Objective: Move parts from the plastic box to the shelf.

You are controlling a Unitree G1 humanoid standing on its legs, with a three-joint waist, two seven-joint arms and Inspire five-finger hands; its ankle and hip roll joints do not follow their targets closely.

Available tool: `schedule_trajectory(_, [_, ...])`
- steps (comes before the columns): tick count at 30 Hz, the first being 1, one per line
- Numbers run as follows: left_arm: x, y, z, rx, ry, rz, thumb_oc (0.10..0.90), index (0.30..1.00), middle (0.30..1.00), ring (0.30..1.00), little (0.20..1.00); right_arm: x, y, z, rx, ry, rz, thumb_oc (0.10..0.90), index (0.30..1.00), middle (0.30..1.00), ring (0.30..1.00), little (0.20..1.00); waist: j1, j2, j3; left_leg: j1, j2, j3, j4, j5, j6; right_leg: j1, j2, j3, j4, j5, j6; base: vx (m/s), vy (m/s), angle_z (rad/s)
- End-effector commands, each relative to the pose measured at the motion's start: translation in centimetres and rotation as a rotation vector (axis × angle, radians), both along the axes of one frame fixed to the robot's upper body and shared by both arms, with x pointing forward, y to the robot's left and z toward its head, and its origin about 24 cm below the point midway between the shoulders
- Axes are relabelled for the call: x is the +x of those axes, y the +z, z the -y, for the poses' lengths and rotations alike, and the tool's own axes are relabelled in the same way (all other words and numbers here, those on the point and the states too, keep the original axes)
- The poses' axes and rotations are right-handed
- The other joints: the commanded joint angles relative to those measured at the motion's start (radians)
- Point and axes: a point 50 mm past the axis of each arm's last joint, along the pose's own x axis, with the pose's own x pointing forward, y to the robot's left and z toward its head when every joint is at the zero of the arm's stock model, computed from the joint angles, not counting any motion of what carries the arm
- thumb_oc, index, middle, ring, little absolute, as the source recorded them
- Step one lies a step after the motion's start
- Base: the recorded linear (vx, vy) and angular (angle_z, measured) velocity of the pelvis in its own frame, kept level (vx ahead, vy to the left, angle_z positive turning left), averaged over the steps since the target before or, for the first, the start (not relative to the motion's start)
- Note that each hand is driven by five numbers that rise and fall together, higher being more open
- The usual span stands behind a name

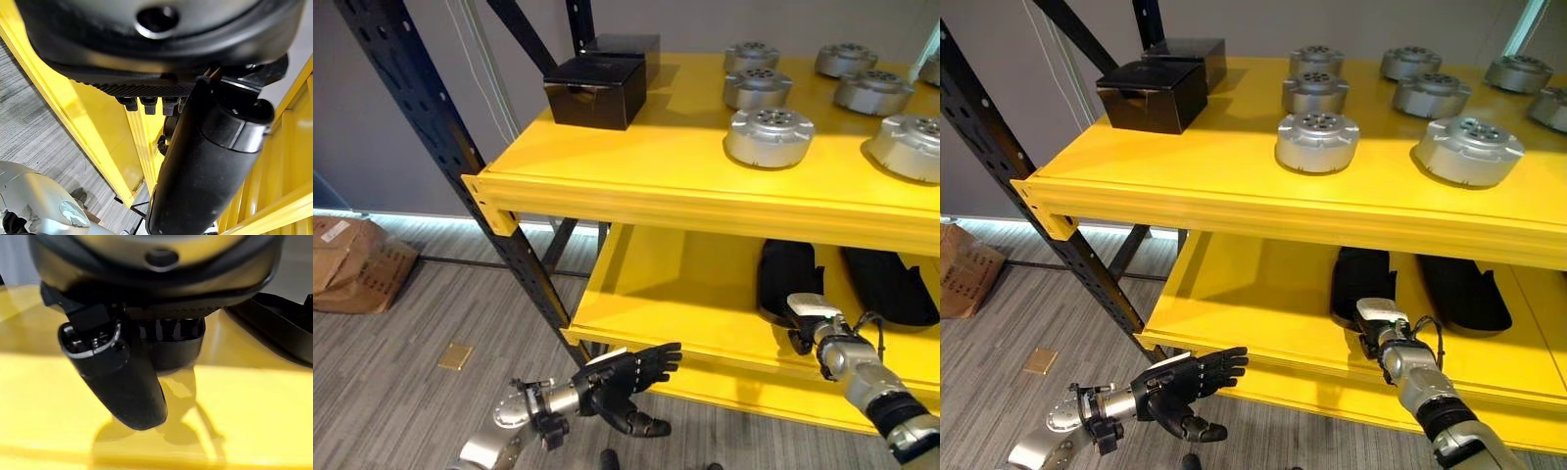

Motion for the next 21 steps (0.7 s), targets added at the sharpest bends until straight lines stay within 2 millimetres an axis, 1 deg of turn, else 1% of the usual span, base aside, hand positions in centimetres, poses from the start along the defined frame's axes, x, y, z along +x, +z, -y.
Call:
schedule_trajectory(1, [3.0,4.1,1.6,-0.094,-0.066,0.215,0.900,1.000,1.000,1.000,1.000,1.4,0.9,0.8,-0.039,-0.030,-0.008,0.400,0.300,0.300,0.300,0.300,0.042,-0.017,0.010,0.091,0.038,0.072,0.002,-0.131,-0.035,-0.056,0.017,-0.001,0.062,-0.100,-0.015,0.01,0.005,0.04])
schedule_trajectory(2, [3.1,4.2,1.7,-0.117,-0.067,0.204,0.900,1.000,1.000,1.000,1.000,1.7,1.1,0.3,-0.078,0.018,0.009,0.400,0.300,0.300,0.300,0.300,0.044,-0.015,0.011,0.089,0.038,0.069,0.001,-0.130,-0.035,-0.058,0.016,-0.002,0.064,-0.100,-0.015,0.00,0.005,0.05])
schedule_trajectory(5, [3.0,4.1,1.8,-0.124,-0.066,0.201,0.900,1.000,1.000,1.000,1.000,1.8,1.2,0.0,-0.099,0.057,0.021,0.400,0.300,0.300,0.300,0.300,0.045,-0.015,0.011,0.088,0.038,0.070,0.003,-0.130,-0.035,-0.057,0.015,-0.003,0.064,-0.100,-0.015,0.00,0.001,0.01])
schedule_trajectory(7, [2.9,4.0,1.8,-0.110,-0.071,0.209,0.900,1.000,1.000,1.000,1.000,2.0,1.5,-0.6,-0.132,0.114,0.034,0.400,0.300,0.300,0.300,0.300,0.046,-0.015,0.012,0.086,0.037,0.068,0.003,-0.131,-0.035,-0.059,0.014,-0.004,0.064,-0.100,-0.013,0.00,-0.001,0.05])
schedule_trajectory(13, [2.9,4.0,1.7,-0.107,-0.072,0.211,0.900,1.000,1.000,1.000,1.000,2.3,2.0,-1.7,-0.192,0.204,0.059,0.400,0.300,0.300,0.300,0.300,0.048,-0.016,0.012,0.083,0.036,0.065,0.003,-0.131,-0.034,-0.061,0.013,-0.004,0.064,-0.101,-0.013,0.00,0.000,0.02])
schedule_trajectory(21, [3.0,3.9,1.9,-0.107,-0.075,0.212,0.900,1.000,1.000,1.000,1.000,2.7,2.2,-2.6,-0.220,0.250,0.065,0.400,0.300,0.300,0.300,0.300,0.052,-0.013,0.014,0.080,0.037,0.062,0.005,-0.130,-0.033,-0.065,0.011,-0.006,0.070,-0.103,-0.014,0.00,0.000,0.00])
